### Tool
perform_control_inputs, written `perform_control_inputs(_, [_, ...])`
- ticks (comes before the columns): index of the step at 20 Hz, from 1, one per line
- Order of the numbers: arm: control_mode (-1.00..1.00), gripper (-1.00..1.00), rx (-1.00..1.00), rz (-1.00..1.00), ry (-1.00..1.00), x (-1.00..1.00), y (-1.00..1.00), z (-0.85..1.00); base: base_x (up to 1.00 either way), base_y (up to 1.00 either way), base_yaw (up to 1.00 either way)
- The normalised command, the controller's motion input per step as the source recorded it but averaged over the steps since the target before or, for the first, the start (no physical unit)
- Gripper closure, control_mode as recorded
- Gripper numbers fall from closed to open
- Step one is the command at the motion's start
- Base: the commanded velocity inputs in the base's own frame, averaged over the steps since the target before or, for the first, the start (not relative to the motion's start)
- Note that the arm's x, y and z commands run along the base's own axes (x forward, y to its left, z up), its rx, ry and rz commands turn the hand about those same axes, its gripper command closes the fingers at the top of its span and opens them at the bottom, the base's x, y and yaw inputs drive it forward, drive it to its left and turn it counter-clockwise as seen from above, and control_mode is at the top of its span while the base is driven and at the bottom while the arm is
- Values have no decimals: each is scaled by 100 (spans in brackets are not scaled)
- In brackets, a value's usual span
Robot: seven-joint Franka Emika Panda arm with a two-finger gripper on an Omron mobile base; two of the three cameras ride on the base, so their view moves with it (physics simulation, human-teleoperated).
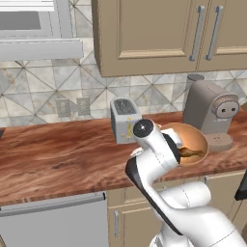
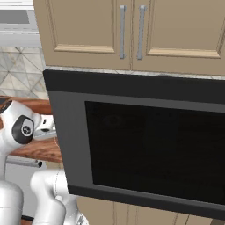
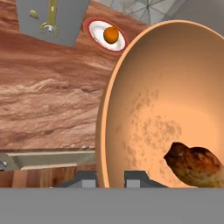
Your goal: Remove the tangerine from the bowl and place it on the small plate. Then place the bowl with only the chicken drumstick in the microwave, close the door, and press the start button to microwave the chicken drumstick.
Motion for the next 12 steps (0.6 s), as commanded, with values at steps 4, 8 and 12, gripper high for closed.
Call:
perform_control_inputs(4, [-100, 100, -7, 8, 19, 0, 60, 11, 0, 0, 0])
perform_control_inputs(8, [-100, 100, -4, 9, 15, -3, 54, -3, 0, 0, 0])
perform_control_inputs(12, [100, 100, -1, 2, 0, -9, 10, -6, -37, 48, 6])
